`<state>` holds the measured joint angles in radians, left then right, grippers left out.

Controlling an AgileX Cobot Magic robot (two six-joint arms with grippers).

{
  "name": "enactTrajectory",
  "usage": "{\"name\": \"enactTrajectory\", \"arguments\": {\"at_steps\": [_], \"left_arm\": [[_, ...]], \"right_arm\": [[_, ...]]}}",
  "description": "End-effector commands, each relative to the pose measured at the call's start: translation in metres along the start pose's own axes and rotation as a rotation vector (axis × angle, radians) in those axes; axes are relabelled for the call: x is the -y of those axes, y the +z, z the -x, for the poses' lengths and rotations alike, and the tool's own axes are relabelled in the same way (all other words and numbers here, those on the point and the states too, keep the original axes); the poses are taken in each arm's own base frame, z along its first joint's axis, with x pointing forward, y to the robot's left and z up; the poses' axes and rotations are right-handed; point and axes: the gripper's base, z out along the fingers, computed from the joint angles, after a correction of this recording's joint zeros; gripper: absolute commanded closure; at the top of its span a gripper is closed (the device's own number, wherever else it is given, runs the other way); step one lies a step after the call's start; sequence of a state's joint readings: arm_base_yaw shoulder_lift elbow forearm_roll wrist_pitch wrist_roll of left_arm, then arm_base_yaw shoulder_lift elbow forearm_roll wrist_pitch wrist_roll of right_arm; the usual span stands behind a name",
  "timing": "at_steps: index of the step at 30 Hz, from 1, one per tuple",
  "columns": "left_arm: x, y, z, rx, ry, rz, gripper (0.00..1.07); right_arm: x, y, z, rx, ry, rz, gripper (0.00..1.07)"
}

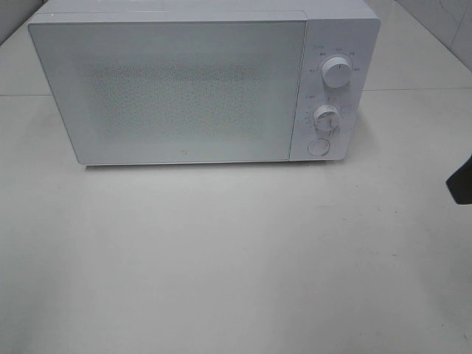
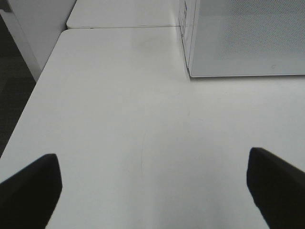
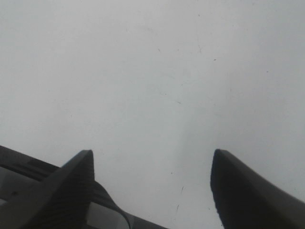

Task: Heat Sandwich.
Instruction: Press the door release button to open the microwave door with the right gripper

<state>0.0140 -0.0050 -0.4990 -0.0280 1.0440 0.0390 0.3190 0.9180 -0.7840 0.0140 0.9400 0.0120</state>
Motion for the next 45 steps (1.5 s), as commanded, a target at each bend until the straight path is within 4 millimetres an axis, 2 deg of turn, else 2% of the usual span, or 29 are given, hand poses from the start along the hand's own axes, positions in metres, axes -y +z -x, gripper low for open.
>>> {"name": "enactTrajectory", "arguments": {"at_steps": [1,3,5,6,10,11,13,15,17,21,27,33,45], "left_arm": [[0.0,-0.003,-0.002,0.031,-0.002,-0.003,0.07],[0.0,-0.003,-0.002,0.031,-0.002,-0.003,0.07],[0.0,-0.003,-0.002,0.031,-0.002,-0.003,0.07],[0.0,-0.003,-0.002,0.031,-0.002,-0.003,0.07],[0.0,-0.003,-0.002,0.031,-0.002,-0.003,0.07],[0.0,-0.003,-0.002,0.031,-0.002,-0.003,0.07],[0.0,-0.003,-0.002,0.031,-0.002,-0.003,0.07],[0.0,-0.003,-0.002,0.031,-0.002,-0.003,0.07],[0.0,-0.003,-0.002,0.031,-0.002,-0.003,0.07],[0.0,-0.003,-0.002,0.031,-0.002,-0.003,0.07],[0.0,-0.003,-0.002,0.031,-0.002,-0.003,0.07],[0.0,-0.003,-0.002,0.031,-0.002,-0.003,0.07],[0.001,-0.003,-0.002,0.03,-0.002,-0.004,0.07]], "right_arm": [[0.001,-0.012,-0.014,0.025,-0.012,-0.009,0.39],[0.001,-0.025,-0.032,0.073,-0.013,-0.008,0.39],[0.002,-0.031,-0.044,0.101,-0.013,-0.008,0.39],[0.002,-0.031,-0.044,0.101,-0.013,-0.008,0.39],[0.002,-0.046,-0.076,0.194,-0.014,-0.007,0.39],[0.002,-0.046,-0.076,0.194,-0.014,-0.007,0.39],[0.003,-0.051,-0.095,0.246,-0.016,-0.013,0.39],[0.003,-0.052,-0.1,0.26,-0.016,-0.012,0.39],[0.003,-0.054,-0.116,0.313,-0.016,-0.013,0.39],[0.004,-0.05,-0.132,0.358,0.023,-0.043,0.39],[0.003,-0.048,-0.147,0.453,0.094,-0.1,0.39],[0.002,-0.052,-0.16,0.564,0.093,-0.117,0.39],[0.001,-0.052,-0.161,0.57,0.092,-0.117,0.39]]}}
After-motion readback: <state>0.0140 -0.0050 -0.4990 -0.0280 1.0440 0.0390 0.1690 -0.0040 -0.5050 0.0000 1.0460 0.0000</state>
